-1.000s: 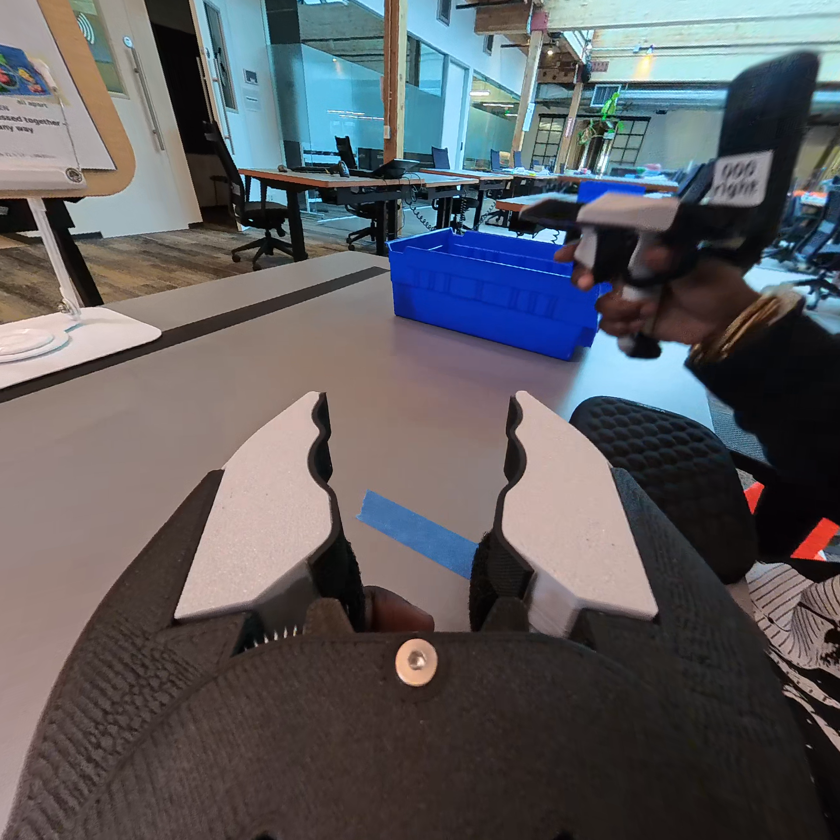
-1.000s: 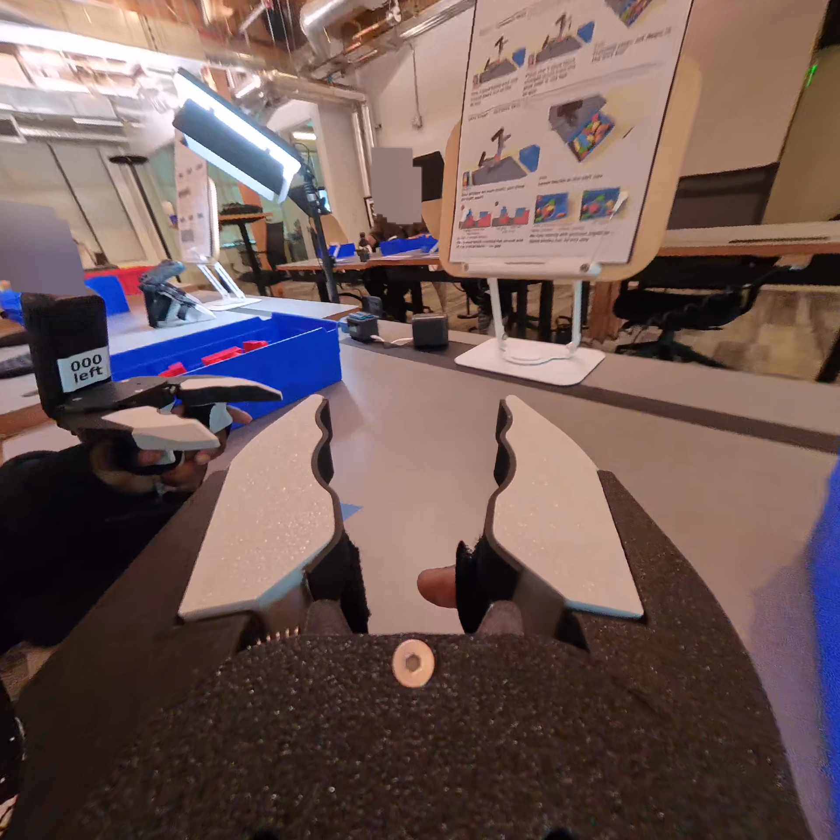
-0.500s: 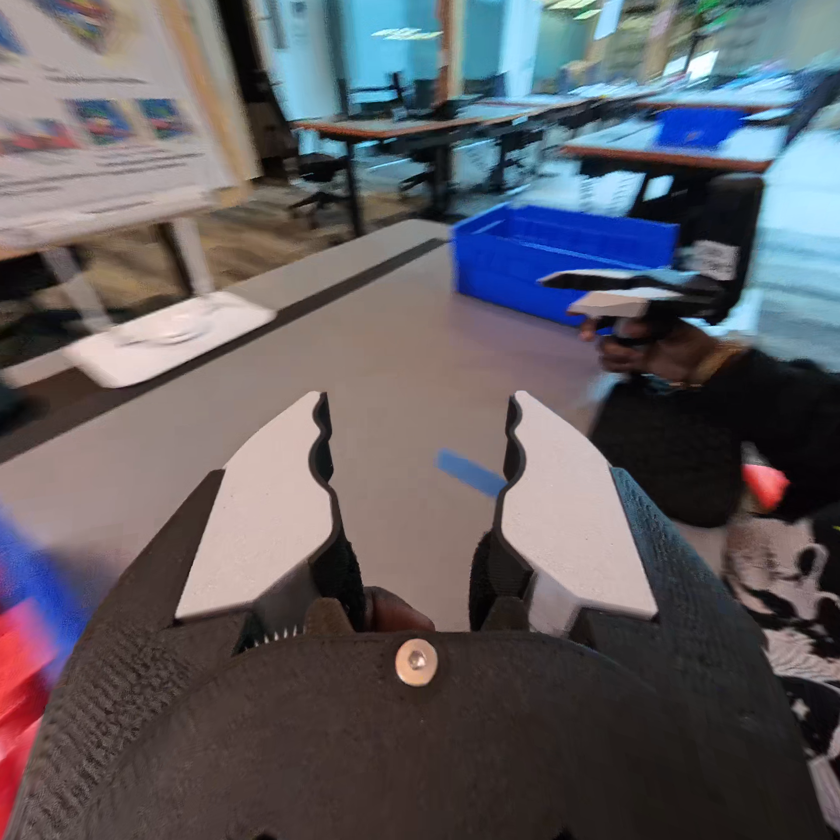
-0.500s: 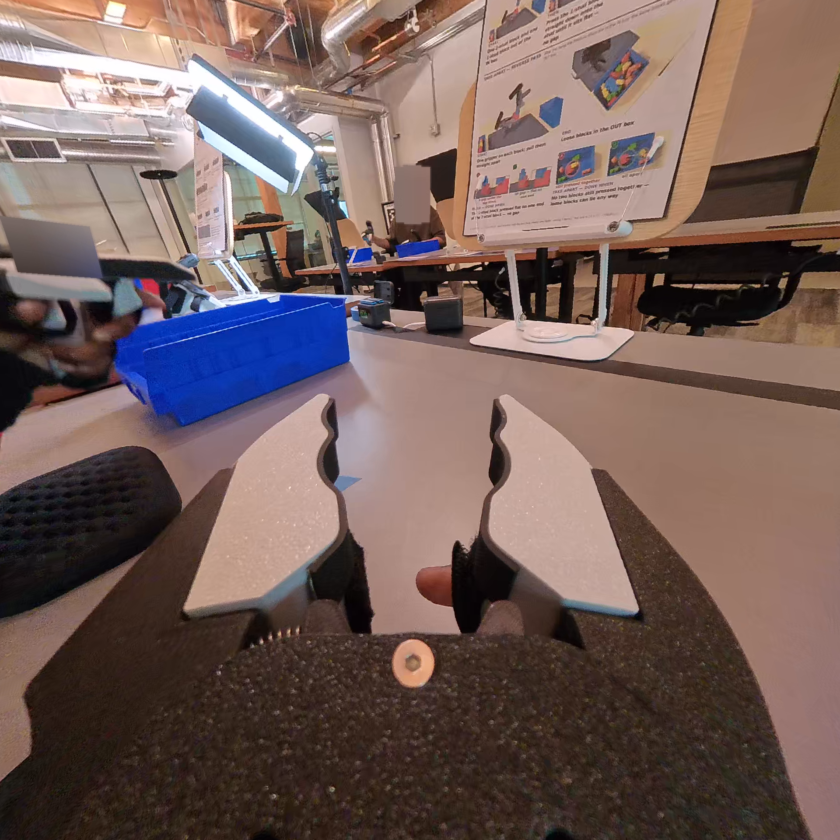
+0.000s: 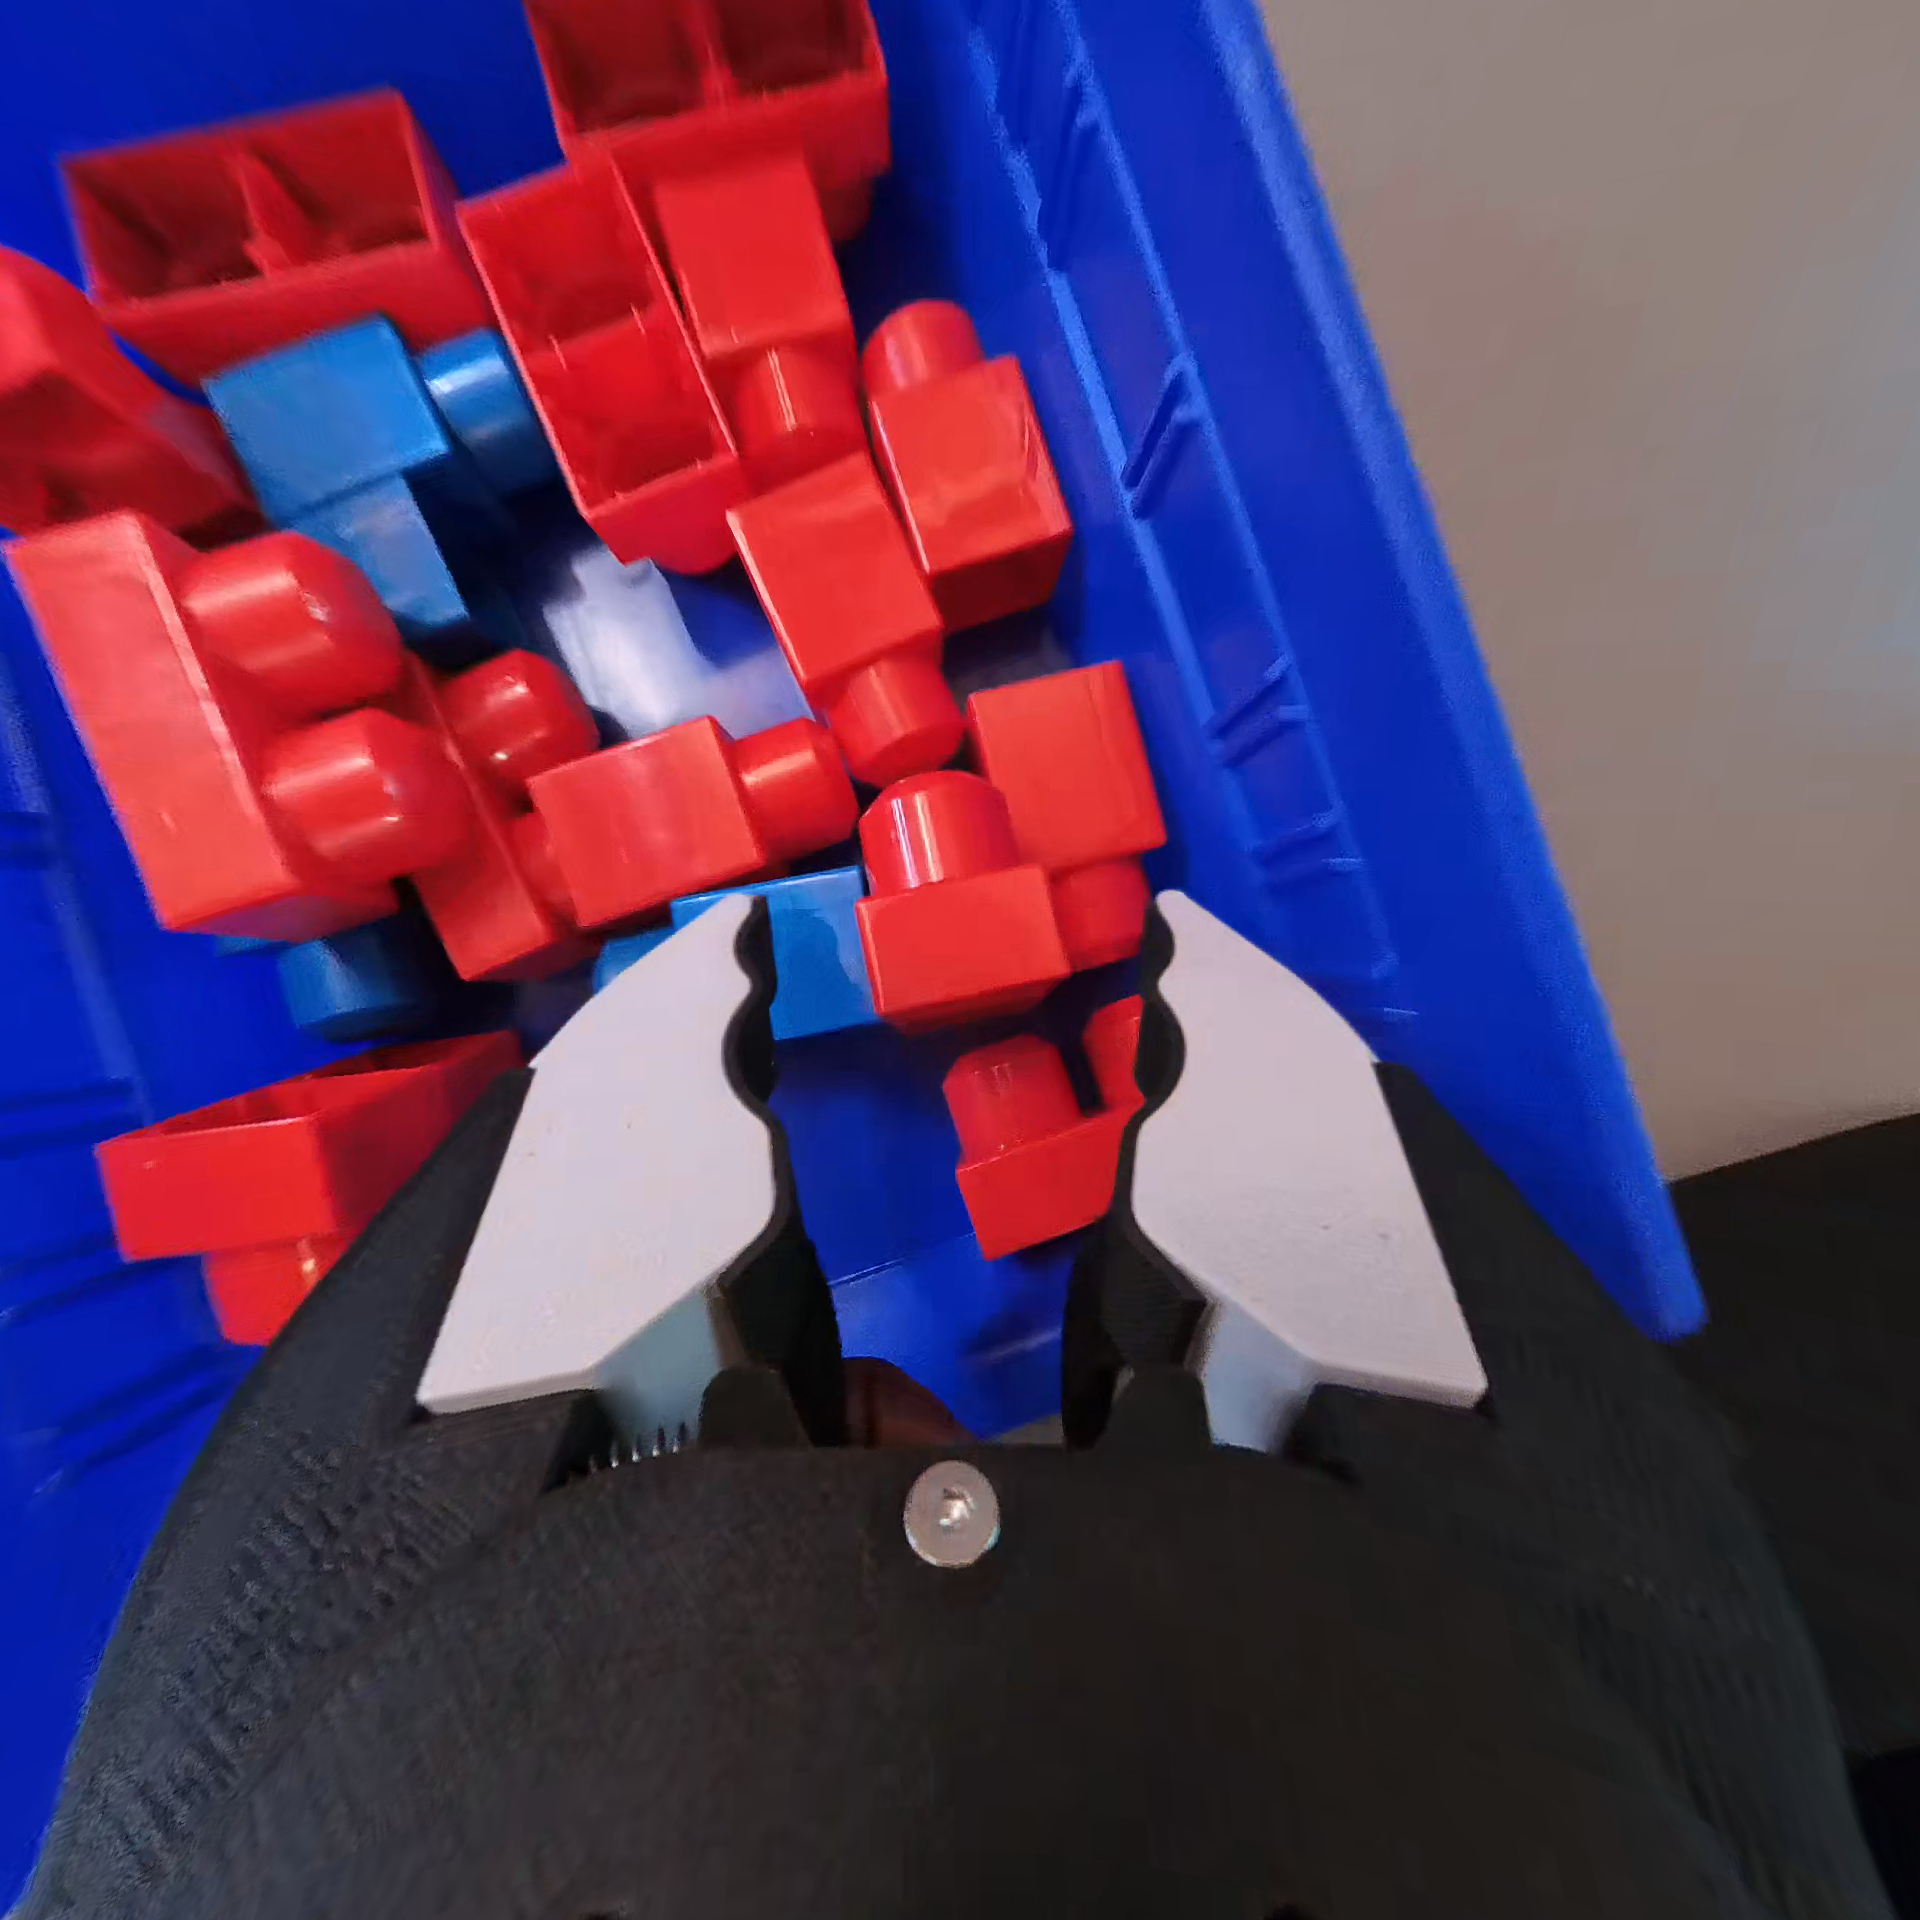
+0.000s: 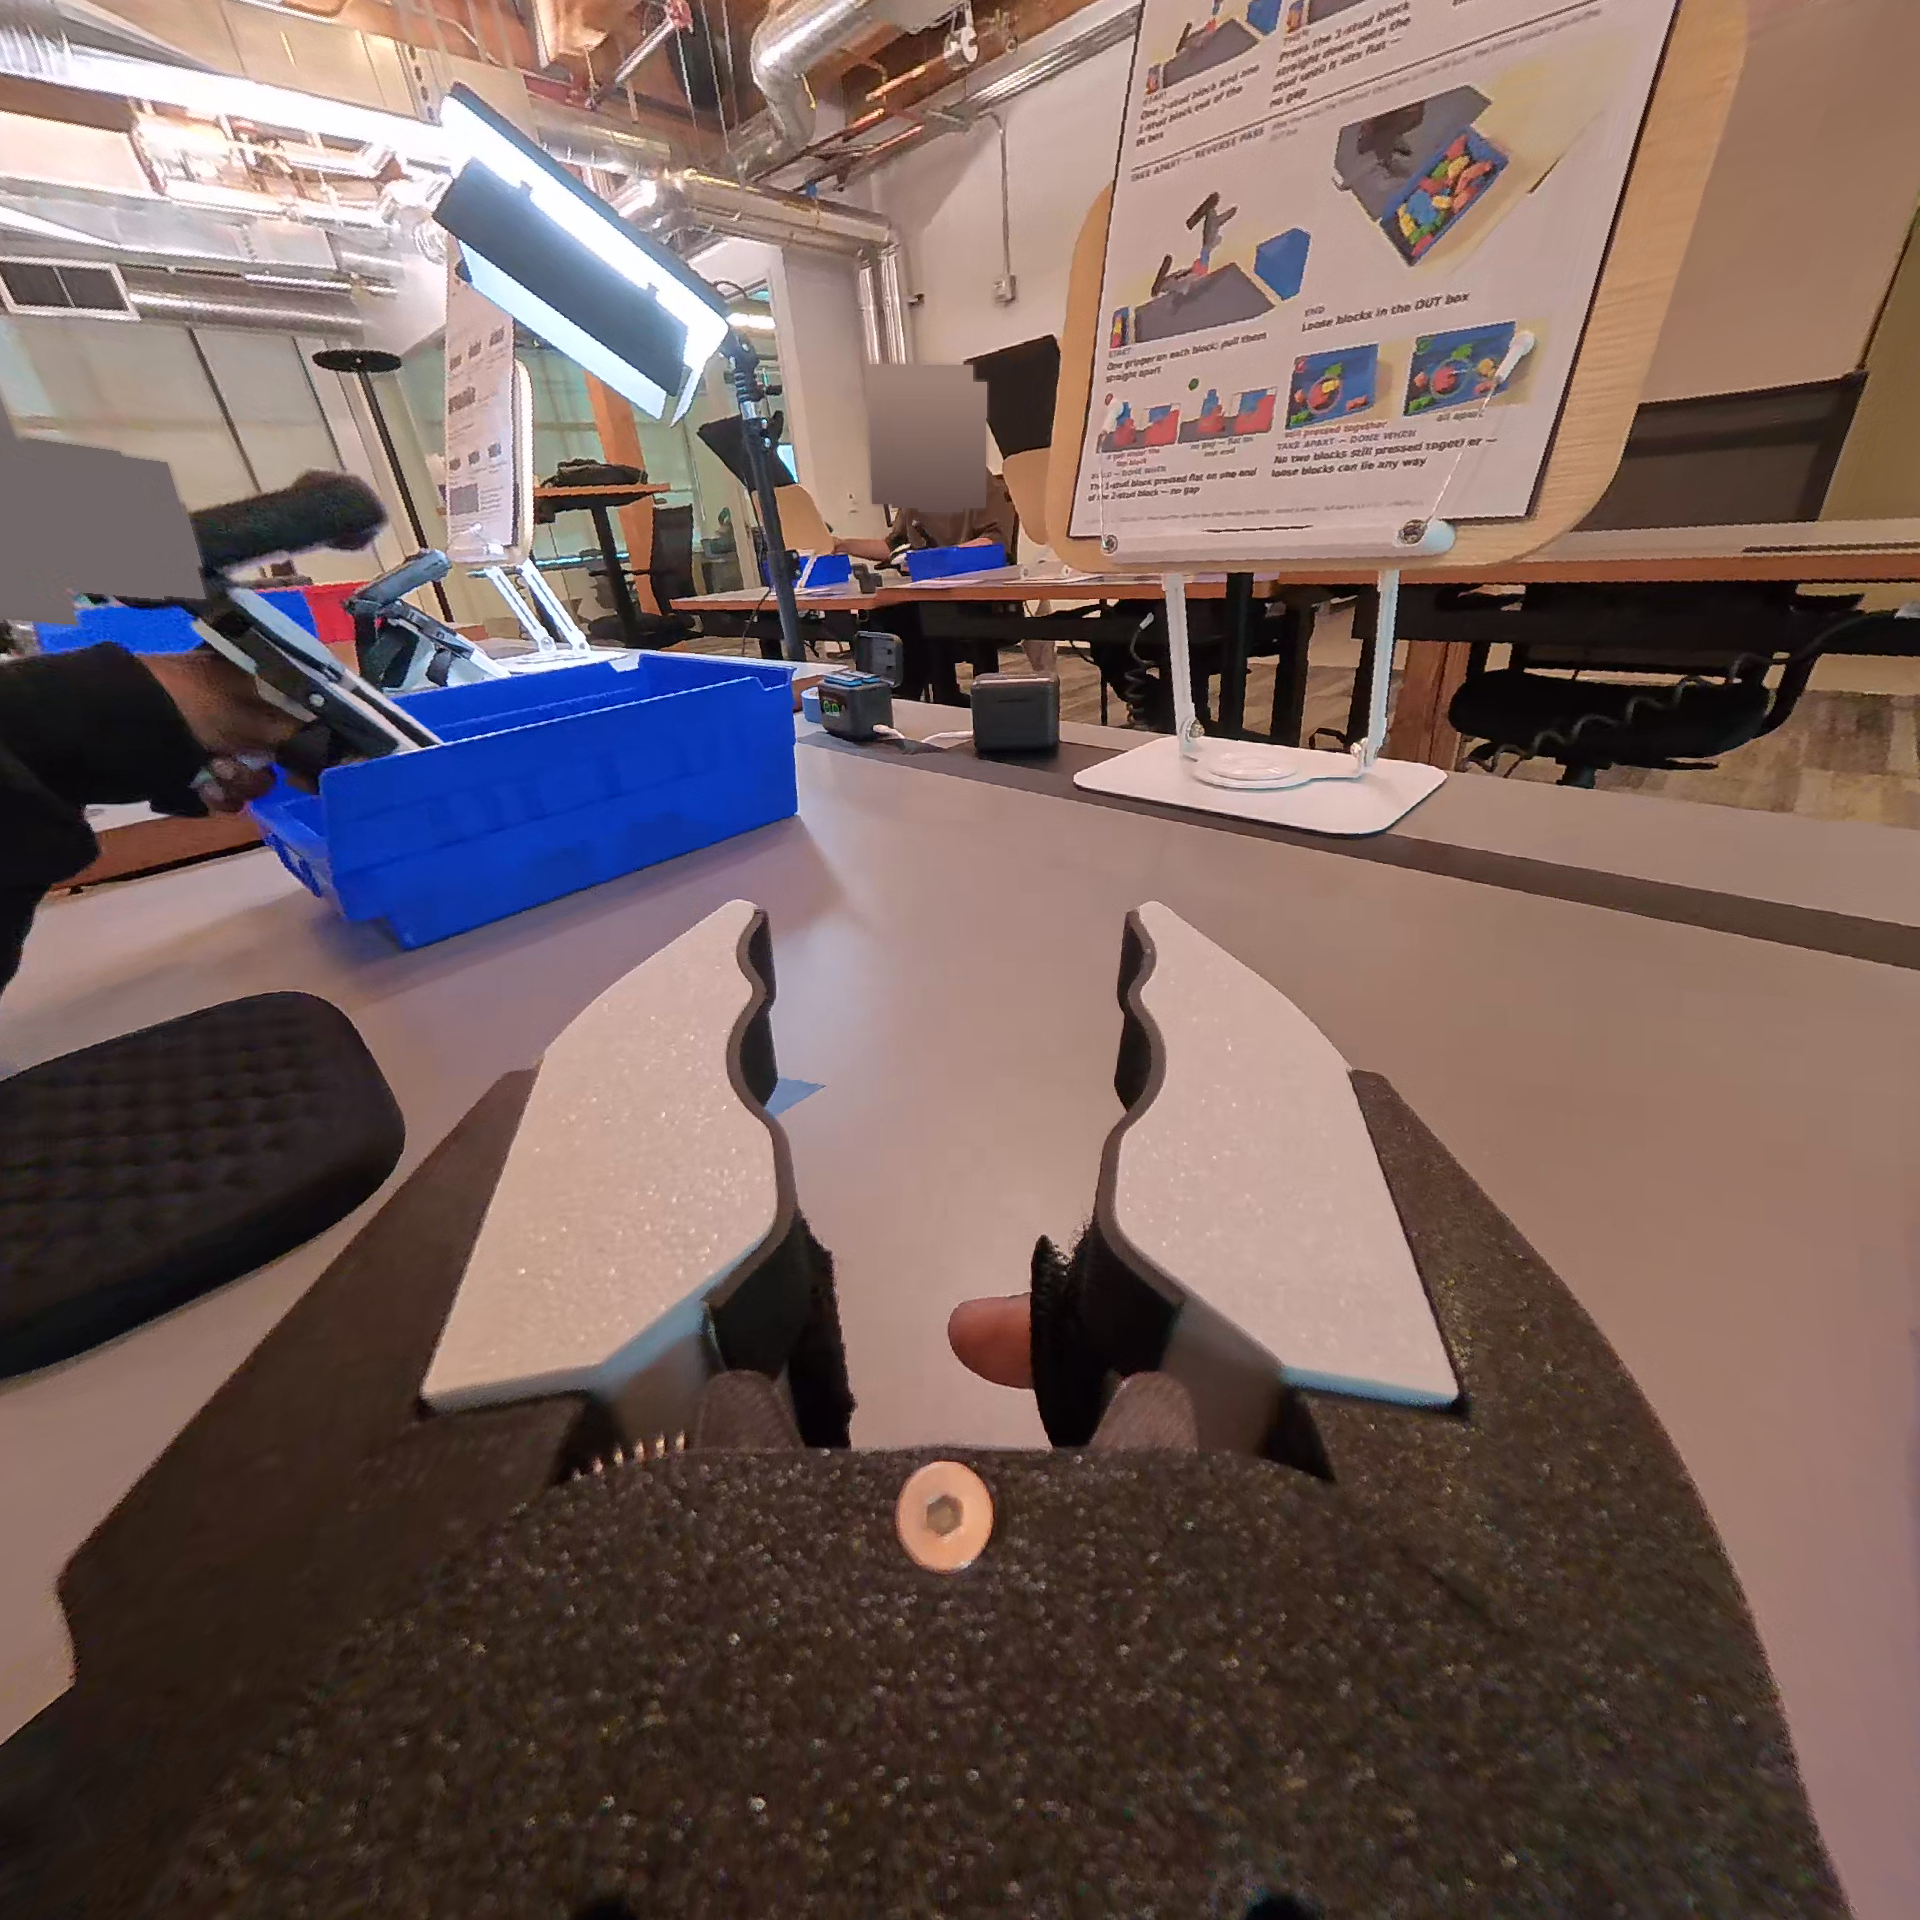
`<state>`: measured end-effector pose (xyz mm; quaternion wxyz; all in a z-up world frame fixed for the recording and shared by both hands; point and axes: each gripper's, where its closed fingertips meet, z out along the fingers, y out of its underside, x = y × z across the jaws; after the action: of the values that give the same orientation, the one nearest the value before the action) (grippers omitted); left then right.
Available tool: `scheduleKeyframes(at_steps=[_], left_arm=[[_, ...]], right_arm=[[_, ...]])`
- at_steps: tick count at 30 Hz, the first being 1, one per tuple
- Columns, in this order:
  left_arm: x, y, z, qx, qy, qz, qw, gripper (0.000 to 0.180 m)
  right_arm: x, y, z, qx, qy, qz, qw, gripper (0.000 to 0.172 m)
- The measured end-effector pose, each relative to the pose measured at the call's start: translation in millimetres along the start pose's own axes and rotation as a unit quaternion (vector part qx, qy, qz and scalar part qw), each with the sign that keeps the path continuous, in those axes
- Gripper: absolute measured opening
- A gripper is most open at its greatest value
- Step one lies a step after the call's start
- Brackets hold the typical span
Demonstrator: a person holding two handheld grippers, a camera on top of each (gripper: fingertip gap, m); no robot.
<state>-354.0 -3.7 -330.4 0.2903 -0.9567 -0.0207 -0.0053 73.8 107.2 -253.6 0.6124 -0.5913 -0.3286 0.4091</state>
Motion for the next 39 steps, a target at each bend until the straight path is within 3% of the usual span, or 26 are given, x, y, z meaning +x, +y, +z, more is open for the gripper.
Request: scheduleKeyframes(at_steps=[2, 6, 9, 14, 17, 19, 25, 30, 36, 39], left_arm=[[1.2, 6.1, 7.8, -0.011, 0.02, 0.002, 1.0, 0.04], [-7.1, -9.2, -9.6, 0.067, 0.022, -0.014, 0.997, 0.038], [-11.8, -40.9, -48.5, 0.206, 0.013, -0.001, 0.979, 0.038], [23.3, -84.1, -125.8, 0.449, 0.084, 0.028, 0.889, 0.037], [67.3, -93.9, -171.3, 0.572, 0.208, 0.018, 0.793, 0.037], [93.3, -93.5, -185.9, 0.615, 0.277, 0.009, 0.738, 0.037], [169.5, -85.7, -186.4, 0.635, 0.427, 0.0, 0.644, 0.037], [235.9, -74.7, -174.7, 0.611, 0.524, 0.007, 0.593, 0.037], [270.0, -61.2, -152.4, 0.586, 0.569, 0.022, 0.577, 0.037], [276.9, -57.7, -146.9, 0.575, 0.57, 0.038, 0.585, 0.038]], right_arm=[[3.2, 0.6, -0.1, -0.002, 0.009, 0.004, 1.0, 0.064], [5.2, -0.3, -0.9, 0.002, 0.013, 0.01, 1.0, 0.064], [4.4, -0.1, -0.7, 0.001, 0.011, 0.009, 1.0, 0.064], [2.2, 0.3, -0.4, -0.001, 0.008, 0.002, 1.0, 0.063], [0.8, 0.5, -0.1, -0.002, 0.004, -0.001, 1.0, 0.062], [0.5, 0.9, 0.2, -0.003, 0.003, -0.002, 1.0, 0.061], [0.0, 1.9, 0.6, -0.005, 0.001, -0.001, 1.0, 0.061], [-0.9, 3.6, 1.6, -0.01, -0.003, -0.001, 1.0, 0.06], [-8.7, 4.4, 3.0, -0.016, -0.031, -0.006, 0.999, 0.061], [-30.5, -3.2, 3.9, 0.0, -0.103, 0.002, 0.995, 0.065]])
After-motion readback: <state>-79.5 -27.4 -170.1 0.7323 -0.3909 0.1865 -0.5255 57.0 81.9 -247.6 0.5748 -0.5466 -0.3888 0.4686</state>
